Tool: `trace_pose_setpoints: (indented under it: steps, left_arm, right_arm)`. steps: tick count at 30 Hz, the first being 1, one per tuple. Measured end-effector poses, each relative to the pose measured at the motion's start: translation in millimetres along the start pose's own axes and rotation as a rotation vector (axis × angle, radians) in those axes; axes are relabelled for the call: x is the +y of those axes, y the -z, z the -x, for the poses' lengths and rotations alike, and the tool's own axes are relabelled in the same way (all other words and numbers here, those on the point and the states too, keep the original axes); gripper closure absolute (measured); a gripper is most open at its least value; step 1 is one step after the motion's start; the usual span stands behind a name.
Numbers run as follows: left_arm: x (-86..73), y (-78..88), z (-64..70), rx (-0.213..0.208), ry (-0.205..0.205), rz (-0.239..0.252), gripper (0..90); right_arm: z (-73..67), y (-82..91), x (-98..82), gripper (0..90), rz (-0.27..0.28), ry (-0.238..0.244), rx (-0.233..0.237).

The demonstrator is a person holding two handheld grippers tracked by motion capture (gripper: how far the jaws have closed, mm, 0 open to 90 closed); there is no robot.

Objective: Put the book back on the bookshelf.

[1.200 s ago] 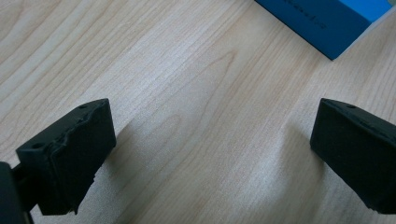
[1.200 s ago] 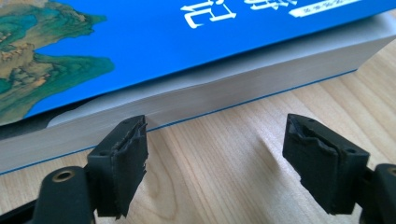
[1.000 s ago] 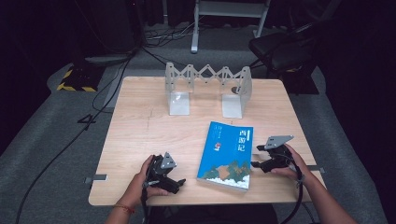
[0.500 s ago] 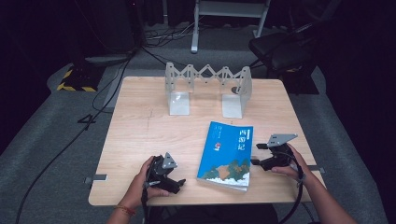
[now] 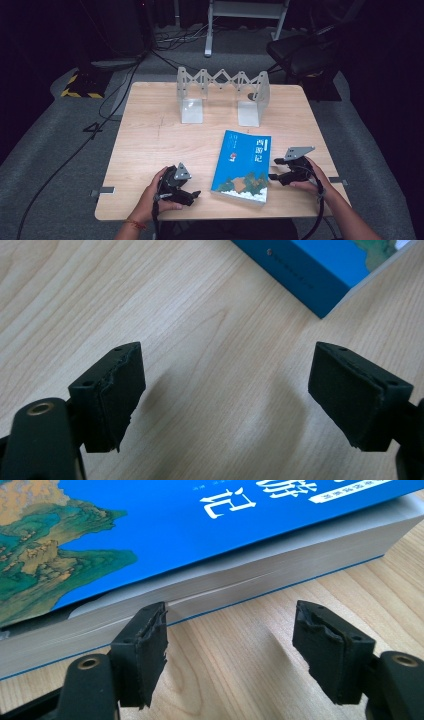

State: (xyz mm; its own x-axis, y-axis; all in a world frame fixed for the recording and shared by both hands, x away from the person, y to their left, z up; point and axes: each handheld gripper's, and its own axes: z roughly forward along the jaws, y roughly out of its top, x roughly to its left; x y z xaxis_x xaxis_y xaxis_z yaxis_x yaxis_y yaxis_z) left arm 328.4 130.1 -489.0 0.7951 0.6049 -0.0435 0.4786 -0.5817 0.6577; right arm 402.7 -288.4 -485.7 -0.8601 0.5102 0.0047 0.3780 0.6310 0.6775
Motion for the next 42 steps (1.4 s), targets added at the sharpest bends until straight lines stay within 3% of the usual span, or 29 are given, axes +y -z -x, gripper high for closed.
trace_pose_setpoints:
  steps: [2, 3, 4, 7, 10, 16, 17, 18, 19, 22, 27, 31, 34, 36, 37, 40, 42]
  left_arm:
    - [6.8, 0.9, 4.4, -0.010, 0.008, 0.026, 15.8]
    - [13.4, 2.3, 10.9, -0.001, -0.059, 0.005, 16.0]
    - [18.1, 3.2, 16.7, 0.002, -0.094, 0.014, 16.2]
    - [33.2, 2.4, 29.5, -0.039, -0.120, 0.052, 16.0]
    - [42.9, -4.1, 42.3, -0.065, -0.179, 0.034, 16.1]
    - [59.3, -21.6, 57.0, -0.169, -0.173, 0.050, 16.9]
    - [59.3, -21.6, 57.0, -0.169, -0.173, 0.050, 17.7]
    - [64.4, -29.7, 63.9, -0.196, -0.182, 0.038, 18.0]
    - [64.4, -29.7, 63.9, -0.196, -0.182, 0.038, 17.9]
    - [73.8, -39.9, 78.4, -0.187, -0.238, 0.027, 17.2]
    - [84.4, -50.7, 87.8, -0.193, -0.146, 0.105, 22.2]
    - [88.7, -54.9, 96.3, -0.146, -0.145, 0.125, 22.9]
    - [92.2, -60.3, 103.0, -0.089, -0.136, 0.141, 23.4]
    - [92.5, -62.0, 102.2, -0.051, -0.129, 0.148, 29.8]
    - [92.5, -62.0, 102.2, -0.051, -0.129, 0.148, 34.6]
    - [91.5, -62.8, 100.5, -0.047, -0.125, 0.142, 35.4]
    - [90.6, -62.1, 102.0, -0.034, -0.136, 0.146, 41.3]
  right_arm:
    - [-0.1, 0.5, 0.3, 30.3, 0.005, 0.002, 0.000]
    - [-0.6, 1.3, 1.0, 30.3, 0.007, 0.004, -0.004]
    - [-1.3, 2.7, 2.3, 30.3, 0.010, 0.007, -0.008]
    - [-1.1, 7.2, 5.2, 30.2, 0.041, -0.001, -0.004]
    - [-1.0, 11.5, 9.6, 30.2, 0.082, -0.020, 0.008]
    - [-3.5, 17.3, 24.7, 27.9, 0.120, -0.035, 0.000]
    - [-4.1, 17.8, 26.9, 27.3, 0.125, -0.038, -0.005]
    - [-4.9, 18.4, 30.5, 27.3, 0.137, -0.050, -0.008]
    - [-4.9, 18.4, 30.5, 27.3, 0.137, -0.050, -0.008]
    - [-6.9, 19.9, 38.3, 27.3, 0.163, -0.068, -0.012]
    - [-10.5, 19.2, 44.7, 28.0, 0.182, -0.078, -0.030]
    - [-12.5, 18.3, 47.2, 27.8, 0.181, -0.076, -0.040]
    - [-13.7, 17.4, 48.4, 27.7, 0.182, -0.072, -0.045]
    - [-13.9, 17.5, 48.5, 27.6, 0.186, -0.074, -0.049]
    - [-13.9, 17.5, 48.5, 27.6, 0.186, -0.074, -0.049]
    - [-13.3, 17.0, 47.9, 27.2, 0.184, -0.081, -0.048]
    - [-12.7, 16.2, 47.0, 27.1, 0.187, -0.084, -0.045]
